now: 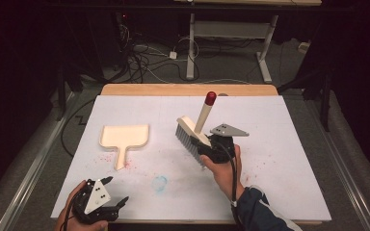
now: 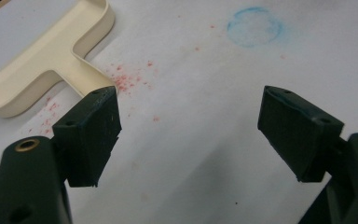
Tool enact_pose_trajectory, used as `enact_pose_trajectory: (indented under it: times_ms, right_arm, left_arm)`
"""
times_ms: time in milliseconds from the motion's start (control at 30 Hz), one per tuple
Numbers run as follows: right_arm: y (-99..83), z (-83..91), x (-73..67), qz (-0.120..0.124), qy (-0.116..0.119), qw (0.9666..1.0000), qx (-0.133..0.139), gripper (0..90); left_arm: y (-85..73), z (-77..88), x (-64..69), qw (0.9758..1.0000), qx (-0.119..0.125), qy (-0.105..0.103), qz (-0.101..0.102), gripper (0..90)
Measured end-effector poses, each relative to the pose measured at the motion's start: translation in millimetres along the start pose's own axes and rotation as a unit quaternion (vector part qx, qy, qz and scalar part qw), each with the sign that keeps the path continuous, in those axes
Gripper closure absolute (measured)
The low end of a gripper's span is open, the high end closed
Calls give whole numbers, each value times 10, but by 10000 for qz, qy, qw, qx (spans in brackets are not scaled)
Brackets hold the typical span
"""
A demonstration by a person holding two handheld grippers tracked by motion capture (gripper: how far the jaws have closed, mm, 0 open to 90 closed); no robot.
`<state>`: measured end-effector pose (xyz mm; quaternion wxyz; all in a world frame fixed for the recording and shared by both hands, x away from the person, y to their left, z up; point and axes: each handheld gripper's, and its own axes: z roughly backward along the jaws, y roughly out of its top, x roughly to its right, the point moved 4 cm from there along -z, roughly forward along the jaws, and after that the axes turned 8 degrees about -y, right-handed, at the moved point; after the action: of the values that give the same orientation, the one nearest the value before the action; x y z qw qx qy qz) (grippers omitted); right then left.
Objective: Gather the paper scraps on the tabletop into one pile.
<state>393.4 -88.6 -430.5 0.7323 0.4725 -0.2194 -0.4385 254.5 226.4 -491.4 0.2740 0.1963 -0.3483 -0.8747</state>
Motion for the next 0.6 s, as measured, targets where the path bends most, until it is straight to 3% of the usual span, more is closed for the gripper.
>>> enact_pose_trajectory:
  times_ms: [100, 300, 600]
  right_arm:
    - [-124, -46, -153, 58, 326, 9991, -283, 675]
    - [-276, -115, -265, 295, 511, 9966, -572, 675]
    - [-373, -112, -51, 289, 326, 9963, -745, 675]
  left_arm:
    - [-4, 2, -2, 10000, -15, -4, -4, 203]
    - [-6, 3, 1, 10000, -23, -16, -16, 203]
    - [-12, -11, 15, 9999, -93, -65, 19, 203]
